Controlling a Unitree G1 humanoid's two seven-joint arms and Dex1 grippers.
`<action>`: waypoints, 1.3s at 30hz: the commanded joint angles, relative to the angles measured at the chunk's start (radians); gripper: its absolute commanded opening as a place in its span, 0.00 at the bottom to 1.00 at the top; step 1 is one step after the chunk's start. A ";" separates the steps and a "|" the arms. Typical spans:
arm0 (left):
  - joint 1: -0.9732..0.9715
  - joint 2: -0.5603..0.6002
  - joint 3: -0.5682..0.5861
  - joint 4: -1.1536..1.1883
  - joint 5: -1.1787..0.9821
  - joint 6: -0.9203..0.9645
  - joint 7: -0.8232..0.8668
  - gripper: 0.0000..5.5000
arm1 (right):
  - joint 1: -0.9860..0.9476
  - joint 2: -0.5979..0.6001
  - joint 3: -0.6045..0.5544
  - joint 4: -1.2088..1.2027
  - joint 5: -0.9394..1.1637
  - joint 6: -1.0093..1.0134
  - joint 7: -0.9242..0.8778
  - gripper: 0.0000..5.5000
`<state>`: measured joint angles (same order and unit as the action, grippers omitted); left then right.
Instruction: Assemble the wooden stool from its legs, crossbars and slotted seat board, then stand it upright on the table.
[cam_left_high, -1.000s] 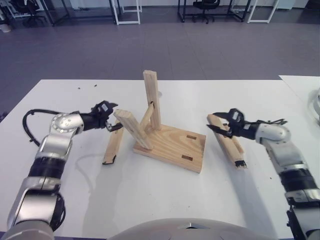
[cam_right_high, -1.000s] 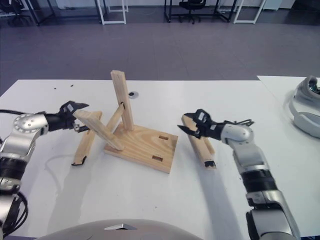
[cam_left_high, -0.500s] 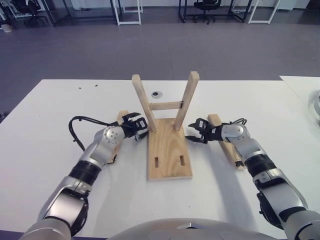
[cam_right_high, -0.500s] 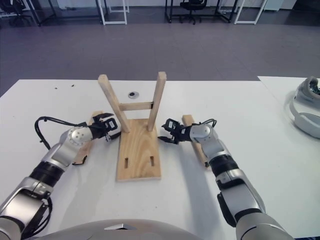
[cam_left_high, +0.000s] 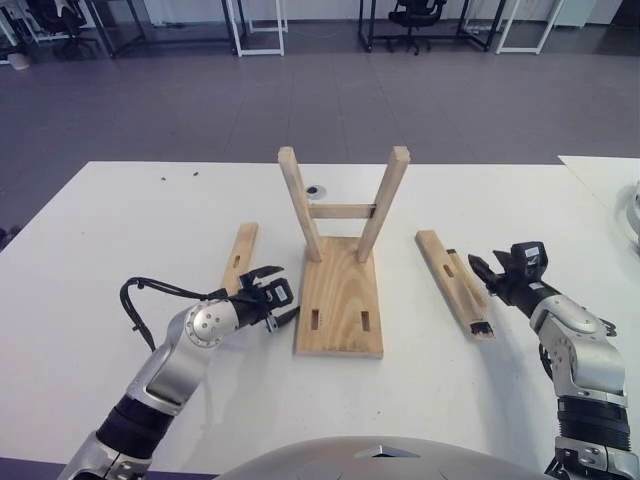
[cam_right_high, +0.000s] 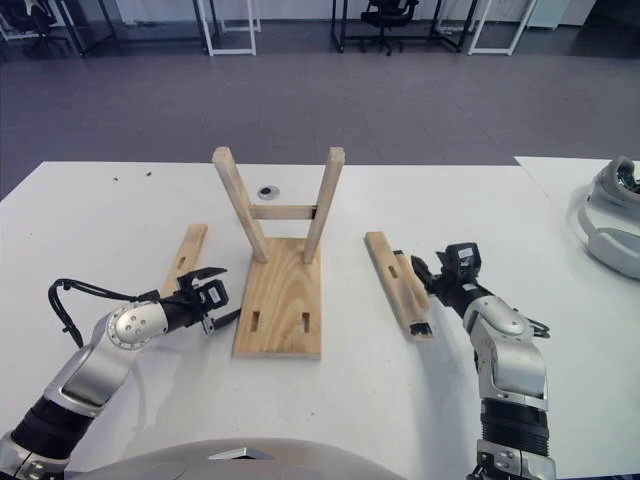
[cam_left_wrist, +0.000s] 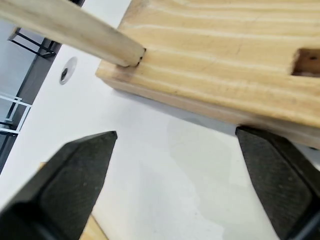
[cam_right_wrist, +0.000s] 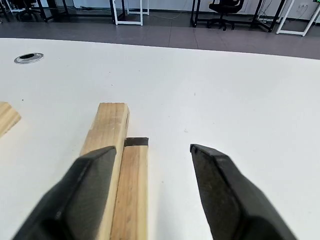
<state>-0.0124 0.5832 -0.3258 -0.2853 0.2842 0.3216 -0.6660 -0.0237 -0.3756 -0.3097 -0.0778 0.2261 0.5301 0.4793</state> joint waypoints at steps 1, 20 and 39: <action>0.010 -0.008 -0.029 -0.006 0.002 0.053 -0.022 0.80 | 0.028 -0.022 0.028 0.041 -0.011 -0.009 0.004 0.50; -0.025 -0.048 0.058 0.070 -0.055 0.015 0.049 0.80 | 0.062 -0.015 0.108 0.246 -0.011 -0.216 0.051 0.50; -0.300 -0.584 0.569 -0.240 -1.259 0.516 0.439 0.80 | -0.040 0.034 0.306 -0.493 0.092 -0.266 0.018 0.24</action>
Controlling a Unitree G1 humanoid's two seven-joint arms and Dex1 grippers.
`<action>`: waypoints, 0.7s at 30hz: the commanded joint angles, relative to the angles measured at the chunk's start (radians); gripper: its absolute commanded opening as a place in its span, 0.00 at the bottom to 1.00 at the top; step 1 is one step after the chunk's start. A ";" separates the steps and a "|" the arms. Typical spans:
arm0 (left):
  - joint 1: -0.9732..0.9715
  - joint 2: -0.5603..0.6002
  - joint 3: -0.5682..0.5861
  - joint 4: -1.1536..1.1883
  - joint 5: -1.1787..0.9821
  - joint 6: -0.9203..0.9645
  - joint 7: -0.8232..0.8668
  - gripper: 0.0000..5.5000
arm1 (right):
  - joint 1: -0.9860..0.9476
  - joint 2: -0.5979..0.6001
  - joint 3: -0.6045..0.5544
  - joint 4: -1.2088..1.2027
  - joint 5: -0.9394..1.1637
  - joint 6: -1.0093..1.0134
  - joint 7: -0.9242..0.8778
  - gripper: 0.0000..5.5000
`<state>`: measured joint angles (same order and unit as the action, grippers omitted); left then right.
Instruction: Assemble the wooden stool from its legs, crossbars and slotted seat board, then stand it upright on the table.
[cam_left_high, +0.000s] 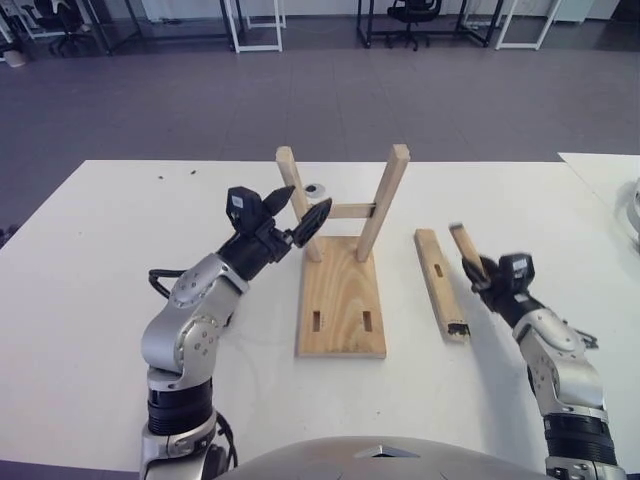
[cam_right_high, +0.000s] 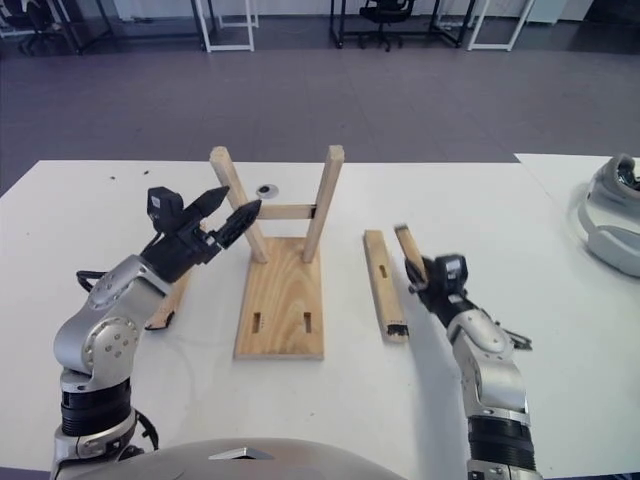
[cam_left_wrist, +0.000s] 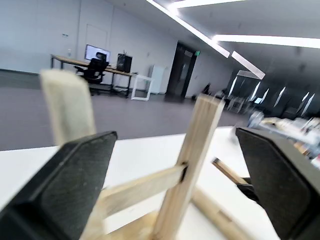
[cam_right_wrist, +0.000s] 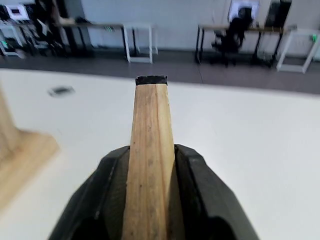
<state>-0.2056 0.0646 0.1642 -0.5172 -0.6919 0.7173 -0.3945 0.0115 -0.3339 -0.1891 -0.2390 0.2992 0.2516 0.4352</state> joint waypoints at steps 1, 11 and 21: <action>-0.134 -0.074 0.090 -0.001 -0.355 0.134 0.211 0.80 | -0.093 -0.004 0.222 -0.379 0.017 0.027 0.057 0.24; -0.165 -0.040 0.049 -0.021 -0.707 0.132 0.470 0.48 | -0.248 -0.009 0.364 -0.399 -0.120 0.033 0.023 0.24; -0.146 -0.046 -0.009 -0.010 -0.766 0.020 0.579 0.14 | -0.248 -0.012 0.396 -0.350 -0.221 -0.054 0.013 0.24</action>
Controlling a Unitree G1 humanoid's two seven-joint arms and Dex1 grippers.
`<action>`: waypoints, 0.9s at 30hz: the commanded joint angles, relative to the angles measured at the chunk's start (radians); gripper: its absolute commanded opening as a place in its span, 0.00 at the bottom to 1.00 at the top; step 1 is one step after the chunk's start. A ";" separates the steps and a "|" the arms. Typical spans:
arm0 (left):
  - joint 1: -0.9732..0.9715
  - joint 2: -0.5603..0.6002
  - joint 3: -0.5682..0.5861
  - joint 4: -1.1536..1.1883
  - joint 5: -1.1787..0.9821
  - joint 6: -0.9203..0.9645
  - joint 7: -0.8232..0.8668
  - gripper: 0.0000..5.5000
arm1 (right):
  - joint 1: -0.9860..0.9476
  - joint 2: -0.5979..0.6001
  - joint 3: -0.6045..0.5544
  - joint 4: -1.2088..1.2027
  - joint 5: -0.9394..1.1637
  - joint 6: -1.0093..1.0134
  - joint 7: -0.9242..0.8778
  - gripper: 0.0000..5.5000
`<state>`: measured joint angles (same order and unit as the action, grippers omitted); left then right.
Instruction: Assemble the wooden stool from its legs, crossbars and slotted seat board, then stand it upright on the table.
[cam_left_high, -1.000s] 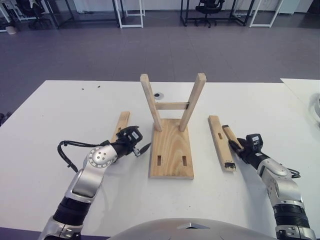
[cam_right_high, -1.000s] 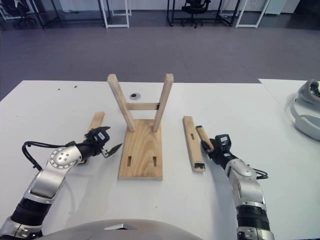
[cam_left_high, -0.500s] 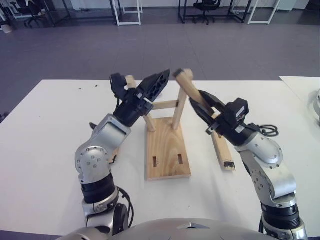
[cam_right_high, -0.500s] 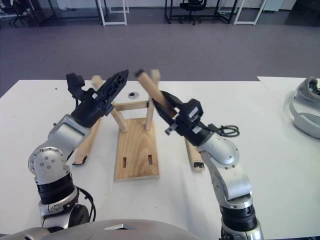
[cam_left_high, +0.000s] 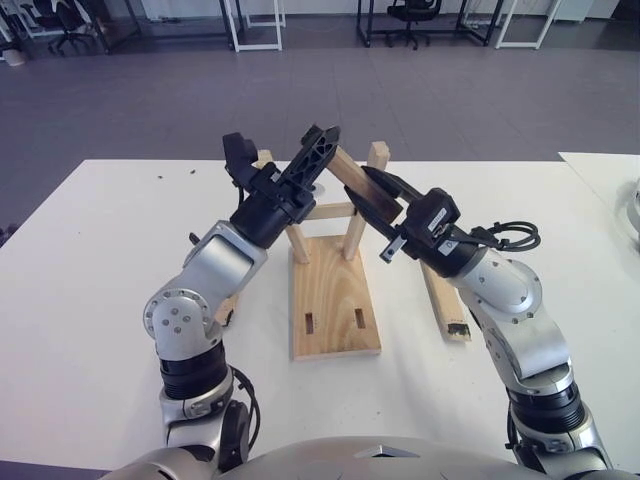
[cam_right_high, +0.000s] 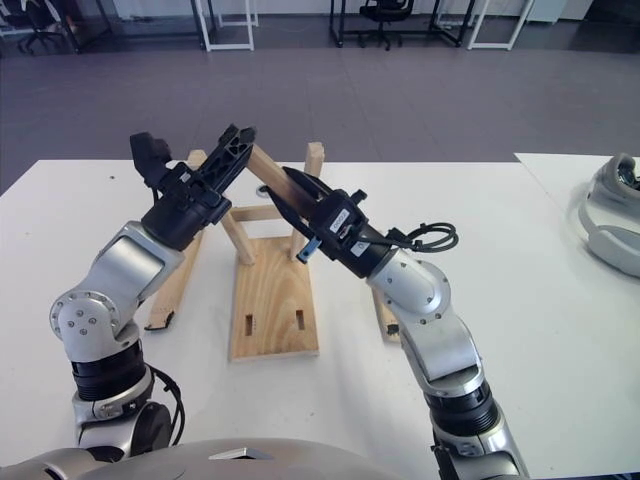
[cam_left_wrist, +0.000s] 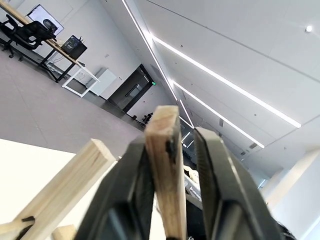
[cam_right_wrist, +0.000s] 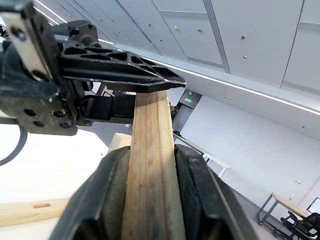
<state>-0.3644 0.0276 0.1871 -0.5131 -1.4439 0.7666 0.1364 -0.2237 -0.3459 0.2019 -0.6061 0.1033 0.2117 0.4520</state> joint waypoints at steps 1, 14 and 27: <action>0.016 -0.018 -0.040 -0.019 -0.017 -0.044 0.068 0.11 | -0.015 0.003 0.006 0.022 -0.032 -0.019 -0.006 0.24; 0.320 0.432 0.283 0.027 0.082 -0.077 -0.262 0.07 | 0.209 -0.049 -0.066 0.131 -0.055 -0.106 -0.005 0.50; 0.213 0.441 0.168 0.664 0.713 -0.418 -0.512 0.07 | 0.251 -0.024 -0.077 0.492 -0.137 -0.338 -0.054 0.50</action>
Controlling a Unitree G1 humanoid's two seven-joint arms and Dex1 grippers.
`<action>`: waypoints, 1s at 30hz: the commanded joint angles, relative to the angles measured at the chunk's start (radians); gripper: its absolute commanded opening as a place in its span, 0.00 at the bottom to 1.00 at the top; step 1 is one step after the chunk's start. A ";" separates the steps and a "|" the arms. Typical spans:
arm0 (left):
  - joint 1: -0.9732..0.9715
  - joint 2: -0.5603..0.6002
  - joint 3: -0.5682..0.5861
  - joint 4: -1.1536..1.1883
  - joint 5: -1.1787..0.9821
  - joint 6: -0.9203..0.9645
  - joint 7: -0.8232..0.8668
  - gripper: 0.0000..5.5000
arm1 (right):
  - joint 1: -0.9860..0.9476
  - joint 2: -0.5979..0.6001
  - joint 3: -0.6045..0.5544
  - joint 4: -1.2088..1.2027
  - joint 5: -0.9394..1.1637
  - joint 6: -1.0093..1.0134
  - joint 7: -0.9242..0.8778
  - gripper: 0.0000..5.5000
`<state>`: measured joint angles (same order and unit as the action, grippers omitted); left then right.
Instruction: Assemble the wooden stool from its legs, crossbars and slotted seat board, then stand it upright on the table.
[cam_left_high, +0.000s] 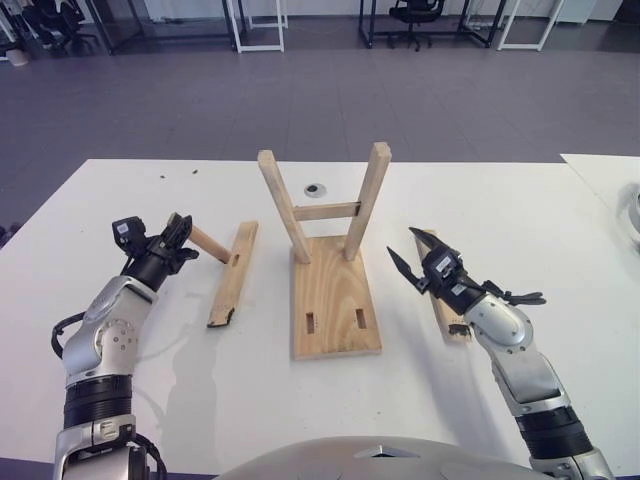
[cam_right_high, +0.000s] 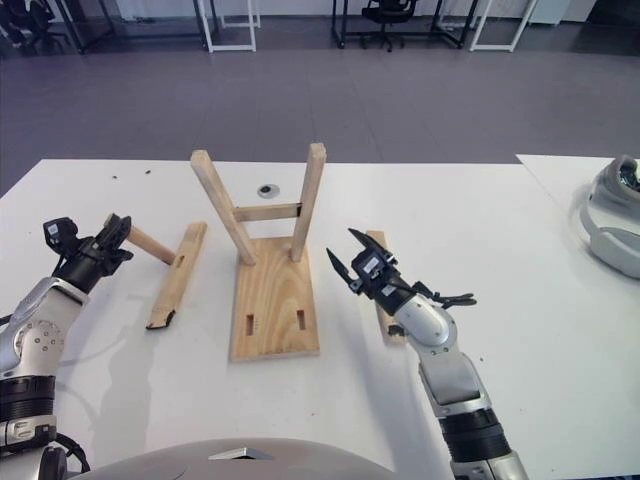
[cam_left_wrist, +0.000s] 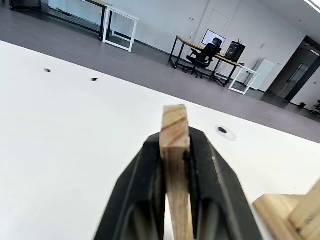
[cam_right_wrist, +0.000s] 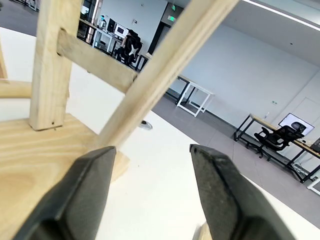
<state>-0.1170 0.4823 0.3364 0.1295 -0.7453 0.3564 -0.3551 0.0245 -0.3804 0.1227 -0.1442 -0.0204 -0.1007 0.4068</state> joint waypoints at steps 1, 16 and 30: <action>-0.036 -0.022 0.025 0.015 0.009 0.002 -0.021 0.07 | 0.001 0.014 0.006 0.037 -0.017 -0.031 -0.008 0.50; -0.002 -0.154 0.104 -0.163 -0.091 0.178 0.120 0.07 | 0.007 0.030 0.033 0.082 -0.067 -0.083 -0.010 0.50; 0.055 -0.113 0.058 -0.117 0.049 0.226 0.158 0.07 | 0.007 0.040 0.047 0.085 -0.089 -0.093 -0.025 0.50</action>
<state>-0.0979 0.3447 0.4347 -0.0344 -0.7802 0.5471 -0.2210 0.0362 -0.3382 0.1626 -0.0584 -0.0902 -0.1829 0.3865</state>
